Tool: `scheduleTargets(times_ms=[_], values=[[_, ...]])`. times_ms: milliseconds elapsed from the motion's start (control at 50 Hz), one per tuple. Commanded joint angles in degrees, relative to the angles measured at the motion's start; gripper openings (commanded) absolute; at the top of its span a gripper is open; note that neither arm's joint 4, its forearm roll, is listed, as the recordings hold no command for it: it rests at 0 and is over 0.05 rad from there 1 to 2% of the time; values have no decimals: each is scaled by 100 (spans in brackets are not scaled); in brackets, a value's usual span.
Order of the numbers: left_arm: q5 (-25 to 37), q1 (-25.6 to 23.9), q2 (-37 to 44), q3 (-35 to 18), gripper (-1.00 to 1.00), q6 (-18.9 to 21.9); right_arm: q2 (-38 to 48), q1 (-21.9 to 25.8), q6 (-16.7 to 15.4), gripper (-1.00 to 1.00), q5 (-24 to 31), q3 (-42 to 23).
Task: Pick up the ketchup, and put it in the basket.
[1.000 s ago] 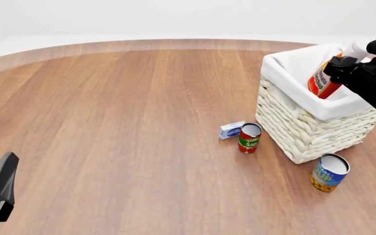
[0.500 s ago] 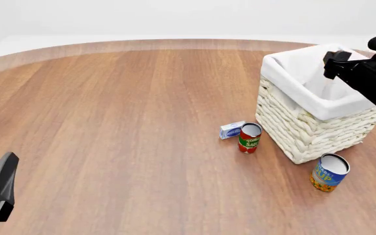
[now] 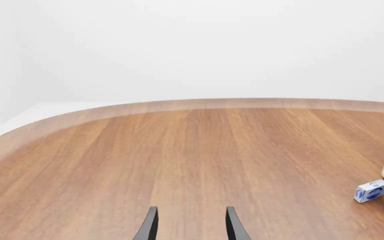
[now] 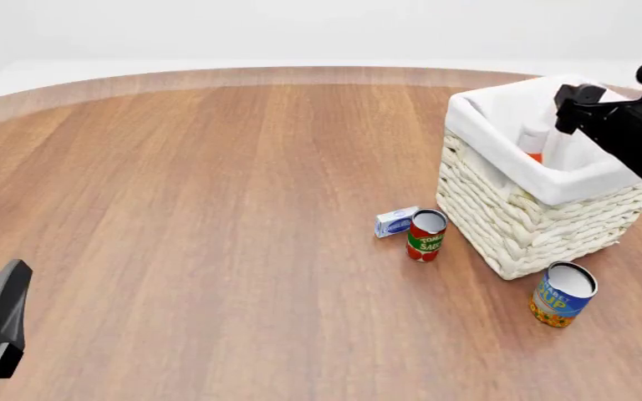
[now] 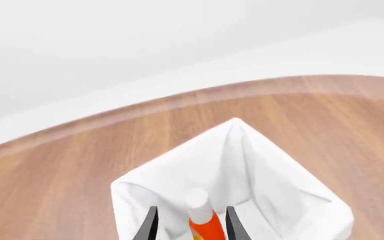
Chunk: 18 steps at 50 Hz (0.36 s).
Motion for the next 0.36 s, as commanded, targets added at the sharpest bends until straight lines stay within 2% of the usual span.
scheduleTargets(times_ms=[20,140,180,200,260,360], values=[[0,0,0,0,100,0,-260,134,65,100,20,87],[0,0,0,0,100,0,-425,355,90,100,10,149],[0,0,0,0,100,0,-581,606,235,100,-118,238],[0,0,0,0,100,0,-640,749,175,100,-119,247],[0,0,0,0,100,0,-771,1006,310,100,-204,319],[0,0,0,0,100,0,-889,1407,199,100,-253,377]])
